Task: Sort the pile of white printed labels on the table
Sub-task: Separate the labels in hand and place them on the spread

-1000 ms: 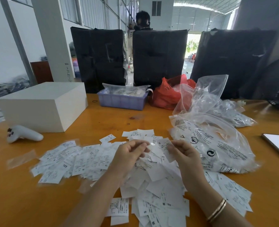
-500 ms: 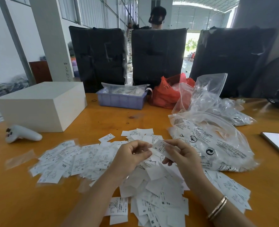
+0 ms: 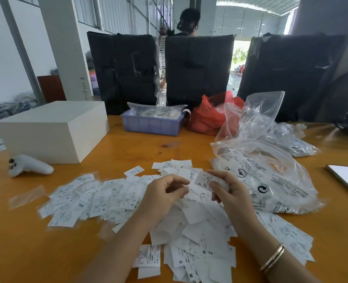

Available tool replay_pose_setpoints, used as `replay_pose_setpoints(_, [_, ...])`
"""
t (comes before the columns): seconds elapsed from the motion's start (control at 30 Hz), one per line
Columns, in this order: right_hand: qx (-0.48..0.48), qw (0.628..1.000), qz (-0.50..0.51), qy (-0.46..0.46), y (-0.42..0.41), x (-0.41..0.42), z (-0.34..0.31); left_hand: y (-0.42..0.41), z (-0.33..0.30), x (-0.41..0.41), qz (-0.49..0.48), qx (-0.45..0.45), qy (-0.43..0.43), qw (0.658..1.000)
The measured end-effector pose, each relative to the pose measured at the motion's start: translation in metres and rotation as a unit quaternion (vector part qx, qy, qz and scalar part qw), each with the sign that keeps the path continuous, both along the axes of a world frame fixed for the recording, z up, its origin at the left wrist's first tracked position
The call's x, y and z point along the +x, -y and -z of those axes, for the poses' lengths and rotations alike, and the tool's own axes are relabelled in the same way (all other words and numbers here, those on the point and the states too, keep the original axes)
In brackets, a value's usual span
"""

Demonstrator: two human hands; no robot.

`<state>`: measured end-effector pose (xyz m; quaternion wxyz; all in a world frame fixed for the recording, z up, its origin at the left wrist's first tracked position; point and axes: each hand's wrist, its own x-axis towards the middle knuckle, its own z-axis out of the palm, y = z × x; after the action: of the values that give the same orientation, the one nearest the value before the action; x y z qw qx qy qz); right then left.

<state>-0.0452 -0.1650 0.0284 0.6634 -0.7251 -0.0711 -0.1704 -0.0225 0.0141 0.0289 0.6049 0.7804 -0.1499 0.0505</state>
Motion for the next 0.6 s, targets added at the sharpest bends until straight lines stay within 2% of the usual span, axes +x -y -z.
replay_pose_setpoints(0.37, [0.142, 0.987, -0.056, -0.057, -0.0041, 0.0, 0.0046, -0.0035, -0.0012, 0.0018, -0.041, -0.074, 0.058, 0.995])
replay_pose_setpoints(0.6, [0.11, 0.988, -0.085, -0.072, -0.0067, -0.0023, 0.0042, -0.0036, -0.0016, 0.0014, -0.047, -0.057, 0.09, 0.993])
